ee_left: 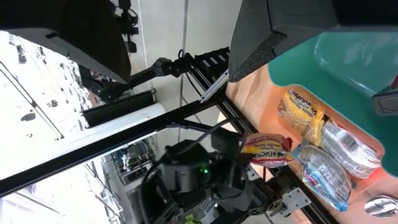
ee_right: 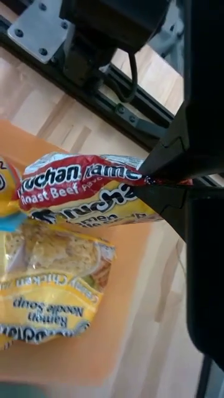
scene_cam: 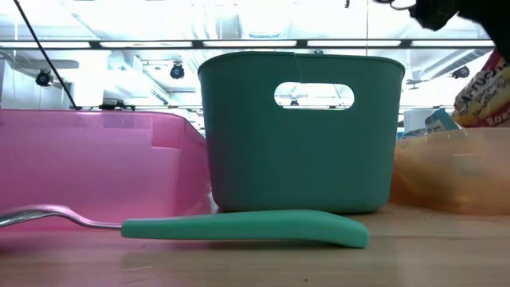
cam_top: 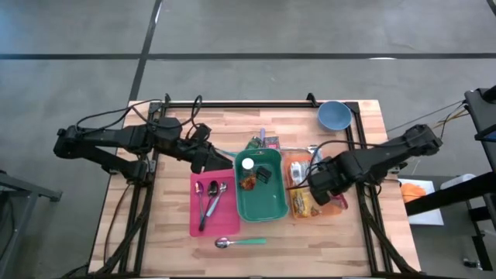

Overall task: Pick & Place Food Item
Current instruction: Put the red noodle pack into the orange bin

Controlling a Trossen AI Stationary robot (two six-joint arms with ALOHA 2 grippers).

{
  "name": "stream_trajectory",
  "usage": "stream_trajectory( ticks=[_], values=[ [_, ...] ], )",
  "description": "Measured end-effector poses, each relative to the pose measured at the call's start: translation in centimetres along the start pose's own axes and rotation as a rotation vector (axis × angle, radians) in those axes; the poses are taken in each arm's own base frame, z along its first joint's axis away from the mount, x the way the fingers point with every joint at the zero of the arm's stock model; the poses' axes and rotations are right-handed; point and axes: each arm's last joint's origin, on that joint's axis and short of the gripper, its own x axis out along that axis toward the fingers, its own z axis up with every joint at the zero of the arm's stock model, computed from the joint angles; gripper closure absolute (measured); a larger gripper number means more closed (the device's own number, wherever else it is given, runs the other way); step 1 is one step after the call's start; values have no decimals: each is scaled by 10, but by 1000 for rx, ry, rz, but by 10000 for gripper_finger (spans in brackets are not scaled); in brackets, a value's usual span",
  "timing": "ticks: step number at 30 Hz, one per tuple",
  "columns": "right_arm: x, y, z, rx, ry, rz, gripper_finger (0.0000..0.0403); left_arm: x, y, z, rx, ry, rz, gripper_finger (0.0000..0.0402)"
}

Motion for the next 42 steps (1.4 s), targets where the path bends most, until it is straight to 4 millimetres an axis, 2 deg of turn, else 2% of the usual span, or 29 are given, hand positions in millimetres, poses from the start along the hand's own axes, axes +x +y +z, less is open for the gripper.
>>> stream_trajectory(
  ticks=[9,20,27,31,42],
  values=[
    [20,10,14,21,-21,-87,395,0,2,-1,-1,12,20,129],
    [25,17,18,105,-109,-46,395,0,3,-2,16,16,25,129],
    [46,26,19,108,-118,5,395,0,4,-3,13,27,43,129],
    [56,30,14,109,-118,35,395,0,5,-3,12,28,45,129],
    [68,31,-13,56,-98,23,395,0,5,-3,12,28,44,129]
  ],
)
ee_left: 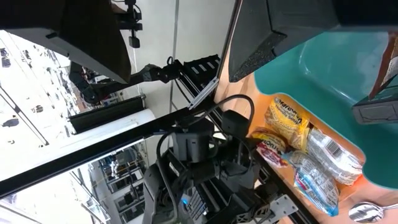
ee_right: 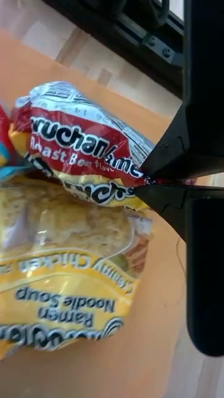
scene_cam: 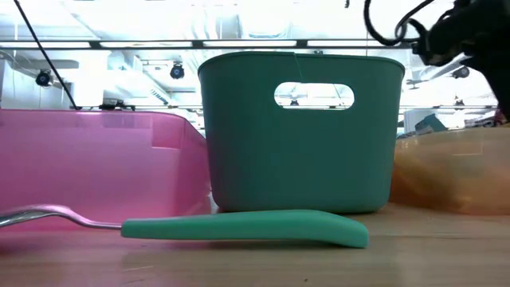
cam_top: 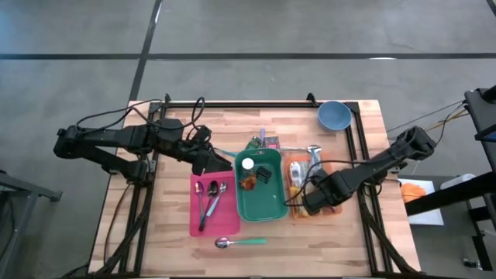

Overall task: Pick & Place Food Item
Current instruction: Put the red noodle pack into the orange bin

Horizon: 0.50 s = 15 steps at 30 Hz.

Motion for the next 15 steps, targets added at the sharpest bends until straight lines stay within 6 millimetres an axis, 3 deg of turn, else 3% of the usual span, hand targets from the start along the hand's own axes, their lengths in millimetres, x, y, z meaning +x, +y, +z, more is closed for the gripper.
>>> stream_trajectory(
  ticks=[15],
  values=[
    [20,7,-9,-103,28,103,394,0,0,0,-3,0,0,128]
  ],
)
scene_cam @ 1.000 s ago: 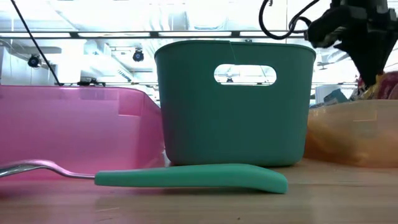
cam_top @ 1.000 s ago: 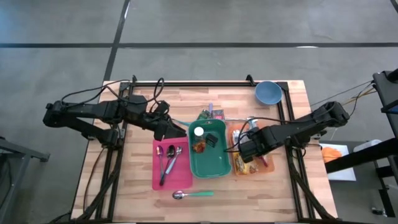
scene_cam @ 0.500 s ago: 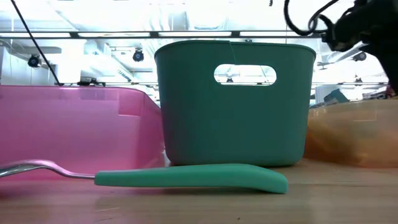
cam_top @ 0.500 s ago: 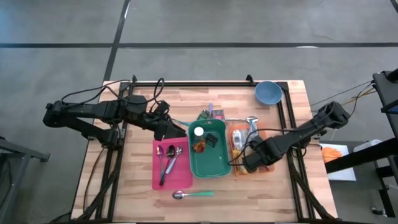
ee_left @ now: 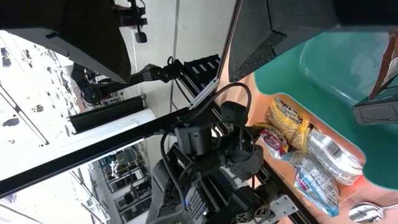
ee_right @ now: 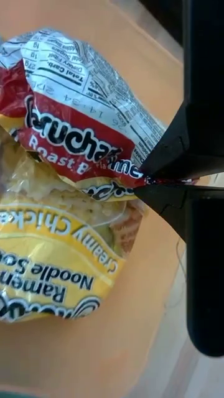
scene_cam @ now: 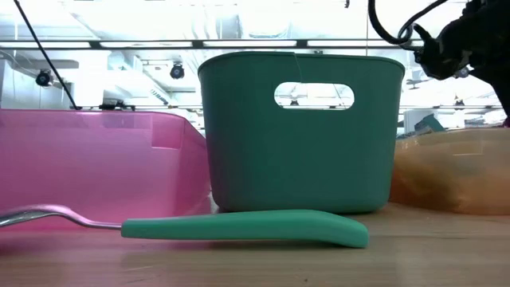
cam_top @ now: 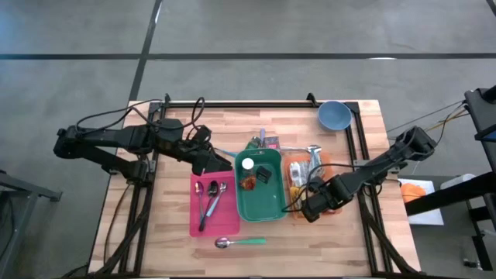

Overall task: Pick & Place Food Item
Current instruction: Put the red noodle pack into the orange bin

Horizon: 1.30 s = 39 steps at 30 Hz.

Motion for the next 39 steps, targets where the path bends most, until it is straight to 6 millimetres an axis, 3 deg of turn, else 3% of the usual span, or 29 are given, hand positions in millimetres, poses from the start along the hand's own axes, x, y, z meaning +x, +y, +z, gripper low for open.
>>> stream_trajectory(
  ticks=[16,29,39],
  values=[
    [-3,0,0,-31,-3,4,389,0,1,-1,-2,5,7,128],
    [-5,1,-1,-8,7,9,294,0,2,-1,-5,12,20,128],
    [-25,10,0,-33,-47,49,230,0,2,-1,-5,13,19,128]
  ],
)
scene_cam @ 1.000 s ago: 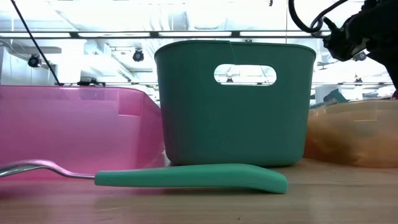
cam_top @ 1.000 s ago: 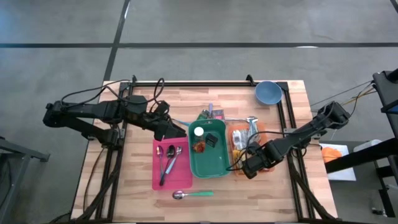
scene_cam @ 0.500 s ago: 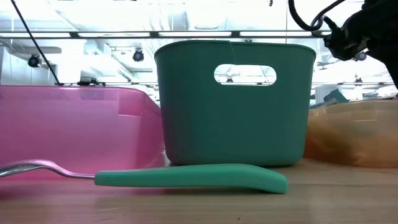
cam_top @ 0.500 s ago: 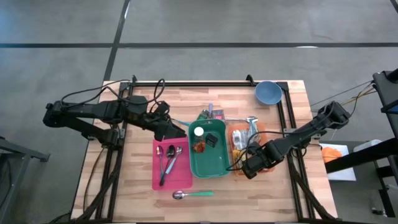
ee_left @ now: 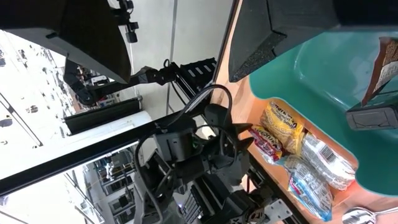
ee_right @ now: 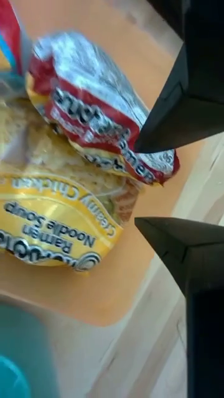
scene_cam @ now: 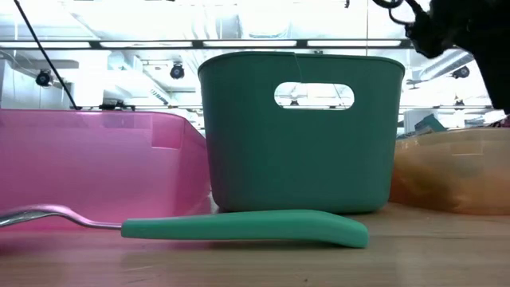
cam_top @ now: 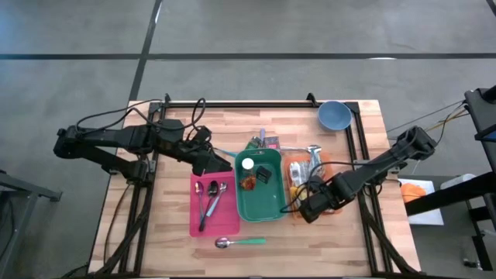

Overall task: Pick & Place Food Item
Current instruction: Put the red noodle pack into the orange bin, then put the blue and black spoon into the pink bin

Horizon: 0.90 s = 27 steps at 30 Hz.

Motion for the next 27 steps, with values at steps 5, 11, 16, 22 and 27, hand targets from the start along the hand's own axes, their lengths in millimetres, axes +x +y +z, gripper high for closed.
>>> stream_trajectory(
  ticks=[5,11,16,22,27],
  values=[
    [-12,-1,0,-4,-10,-30,194,0,0,0,-2,0,0,128],
    [-25,-2,0,-9,-7,-68,149,0,1,-1,-9,7,11,128],
    [-39,0,0,-9,-11,-58,112,0,4,-2,-52,23,43,128],
    [-64,4,2,-13,-116,-25,72,-2,11,1,-68,4,108,129],
    [-91,9,0,-34,-293,45,43,-9,32,7,-108,9,284,129]
  ],
)
